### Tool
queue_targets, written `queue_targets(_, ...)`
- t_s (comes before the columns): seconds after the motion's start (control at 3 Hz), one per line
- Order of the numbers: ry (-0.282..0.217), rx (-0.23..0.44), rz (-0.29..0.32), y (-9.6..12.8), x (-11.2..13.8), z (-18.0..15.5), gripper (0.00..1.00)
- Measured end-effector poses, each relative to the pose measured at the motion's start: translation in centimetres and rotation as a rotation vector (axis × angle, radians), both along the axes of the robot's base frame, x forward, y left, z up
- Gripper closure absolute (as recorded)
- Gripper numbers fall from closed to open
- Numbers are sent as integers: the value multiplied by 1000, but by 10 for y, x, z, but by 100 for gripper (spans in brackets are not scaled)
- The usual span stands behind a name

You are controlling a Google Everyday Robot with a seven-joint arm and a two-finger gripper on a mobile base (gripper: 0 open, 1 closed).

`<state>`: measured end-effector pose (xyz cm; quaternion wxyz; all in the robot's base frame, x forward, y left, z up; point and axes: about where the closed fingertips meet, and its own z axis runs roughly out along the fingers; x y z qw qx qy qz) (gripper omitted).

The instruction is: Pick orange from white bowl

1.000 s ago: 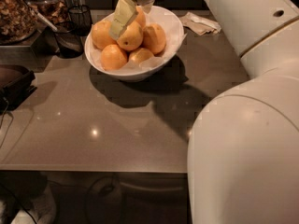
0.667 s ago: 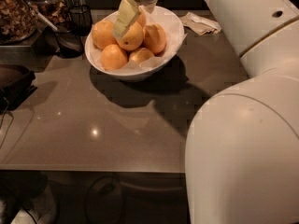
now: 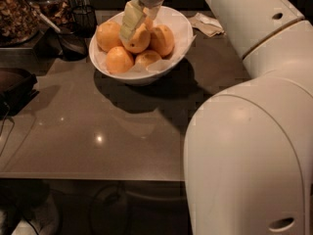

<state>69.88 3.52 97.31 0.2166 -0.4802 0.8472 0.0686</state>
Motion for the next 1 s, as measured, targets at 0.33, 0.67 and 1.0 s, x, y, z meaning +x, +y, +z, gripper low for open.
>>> queue_targets(0.33, 14, -3, 4, 3, 2, -6, 33)
queue_targets(0.67, 20, -14, 8, 4, 5, -12, 29)
queue_targets(1.0, 21, -28, 11, 3, 9, -16, 26)
